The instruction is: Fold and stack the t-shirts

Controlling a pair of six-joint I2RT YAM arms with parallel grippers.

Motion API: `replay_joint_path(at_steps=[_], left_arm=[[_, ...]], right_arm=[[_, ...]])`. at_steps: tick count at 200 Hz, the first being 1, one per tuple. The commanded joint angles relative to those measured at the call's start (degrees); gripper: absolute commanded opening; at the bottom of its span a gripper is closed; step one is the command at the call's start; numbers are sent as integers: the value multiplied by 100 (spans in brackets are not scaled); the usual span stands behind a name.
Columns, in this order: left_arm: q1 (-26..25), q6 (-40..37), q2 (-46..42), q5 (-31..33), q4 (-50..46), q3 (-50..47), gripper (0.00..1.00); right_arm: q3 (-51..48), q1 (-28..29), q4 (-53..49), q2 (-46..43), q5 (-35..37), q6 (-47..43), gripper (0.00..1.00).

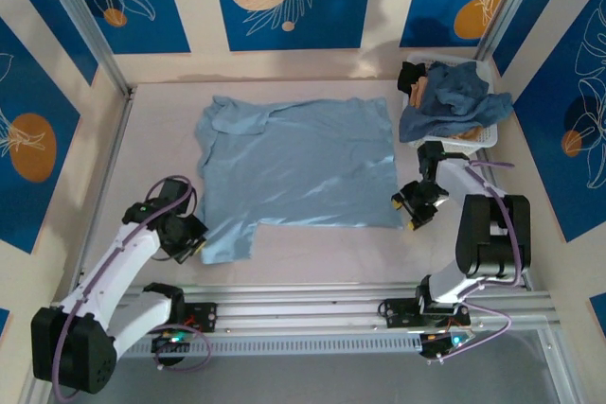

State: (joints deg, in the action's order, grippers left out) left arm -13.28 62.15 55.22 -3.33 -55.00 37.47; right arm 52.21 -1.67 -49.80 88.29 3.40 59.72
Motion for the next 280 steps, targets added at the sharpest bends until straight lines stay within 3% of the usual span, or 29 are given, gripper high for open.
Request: replay_joint_path(at_steps=[1, 49, 79, 125, 163, 224, 280], left_arm=[[-35, 84, 1, 18, -156, -50, 0], [-42, 35, 23, -18, -87, -37, 0], [-43, -24, 83, -35, 11, 10, 0], [-4, -318, 272, 179, 274, 578, 0], [210, -825, 776, 520, 561, 2230, 0], [343, -1531, 1522, 1227, 872, 5577, 0], [347, -2164, 455, 1866, 1155, 6374, 0]], right_arm=[[-190, 212, -288, -281, -39, 459, 56], [-641, 272, 132, -271, -355, 757, 55], [-477, 272, 504, 117, -270, 791, 48], [528, 655, 736, 413, 42, 318, 0], [2039, 1056, 400, -112, 449, -305, 0], [4491, 1075, 356, -378, 145, -795, 0], [4181, 1082, 1023, -2035, -229, -789, 0]])
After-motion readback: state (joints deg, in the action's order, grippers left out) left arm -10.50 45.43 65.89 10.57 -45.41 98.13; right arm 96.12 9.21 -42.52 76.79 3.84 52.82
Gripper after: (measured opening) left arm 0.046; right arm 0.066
